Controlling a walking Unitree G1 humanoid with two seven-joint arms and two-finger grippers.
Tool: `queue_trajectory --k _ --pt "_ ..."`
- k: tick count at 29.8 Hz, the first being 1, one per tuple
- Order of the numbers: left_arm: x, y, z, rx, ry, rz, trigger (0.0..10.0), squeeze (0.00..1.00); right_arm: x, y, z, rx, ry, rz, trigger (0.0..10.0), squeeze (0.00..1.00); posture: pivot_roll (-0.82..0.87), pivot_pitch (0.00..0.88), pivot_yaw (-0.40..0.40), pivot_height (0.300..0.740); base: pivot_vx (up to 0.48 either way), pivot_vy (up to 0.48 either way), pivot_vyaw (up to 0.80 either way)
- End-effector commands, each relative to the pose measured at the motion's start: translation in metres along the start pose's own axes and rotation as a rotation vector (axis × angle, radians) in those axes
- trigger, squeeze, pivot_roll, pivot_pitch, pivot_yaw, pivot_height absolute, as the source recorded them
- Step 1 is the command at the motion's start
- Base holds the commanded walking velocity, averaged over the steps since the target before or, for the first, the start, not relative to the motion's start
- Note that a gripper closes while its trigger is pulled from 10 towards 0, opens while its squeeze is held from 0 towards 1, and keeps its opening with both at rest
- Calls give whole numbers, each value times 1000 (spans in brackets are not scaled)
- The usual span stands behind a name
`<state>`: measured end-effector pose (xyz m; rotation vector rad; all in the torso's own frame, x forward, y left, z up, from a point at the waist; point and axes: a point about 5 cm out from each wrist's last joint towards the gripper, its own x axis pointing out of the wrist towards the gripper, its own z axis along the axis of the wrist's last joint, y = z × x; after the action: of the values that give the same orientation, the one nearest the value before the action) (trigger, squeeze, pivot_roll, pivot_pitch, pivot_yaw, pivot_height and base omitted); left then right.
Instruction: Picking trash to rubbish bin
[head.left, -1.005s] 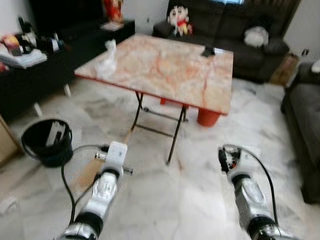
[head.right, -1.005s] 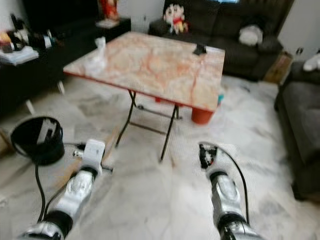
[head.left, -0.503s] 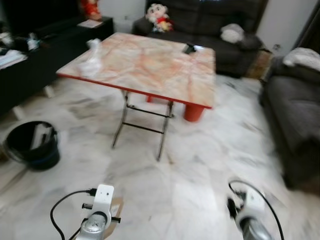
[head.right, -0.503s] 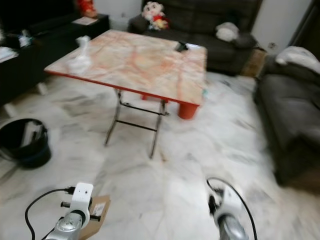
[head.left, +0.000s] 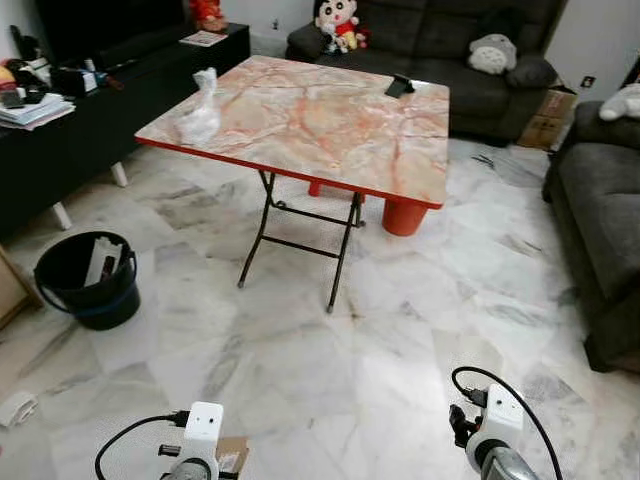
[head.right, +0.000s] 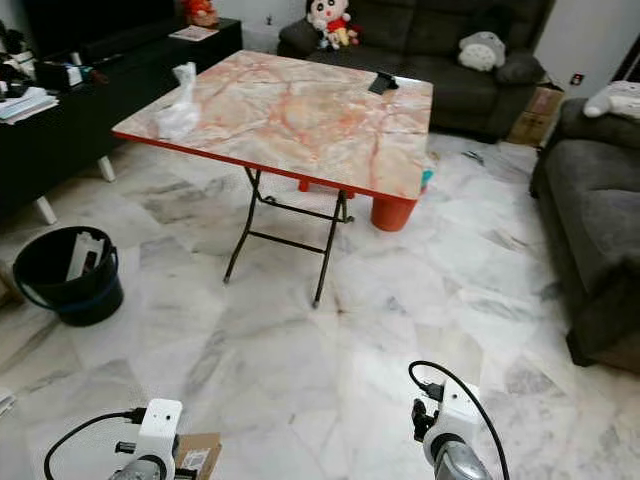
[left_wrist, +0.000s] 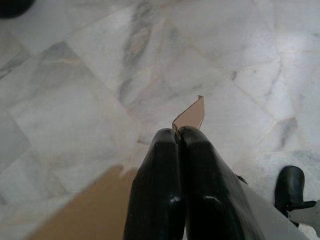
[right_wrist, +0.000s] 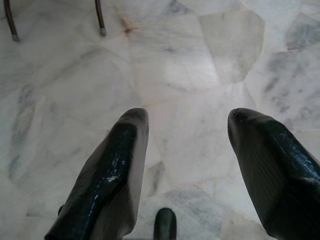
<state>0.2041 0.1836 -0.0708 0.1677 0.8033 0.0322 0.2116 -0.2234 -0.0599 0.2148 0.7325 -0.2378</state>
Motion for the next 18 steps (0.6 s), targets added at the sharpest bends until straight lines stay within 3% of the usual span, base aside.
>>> queue_trajectory --k 1,18 --pt "1 1 2 -3 7 8 10000 0 1 -1 7 -12 -18 -5 10000 0 194 0 -109 740 0 0 800" --pt "0 -2 -2 -1 23 2 10000 0 2 -2 10 -23 -21 -10 10000 0 193 0 -112 740 0 0 800"
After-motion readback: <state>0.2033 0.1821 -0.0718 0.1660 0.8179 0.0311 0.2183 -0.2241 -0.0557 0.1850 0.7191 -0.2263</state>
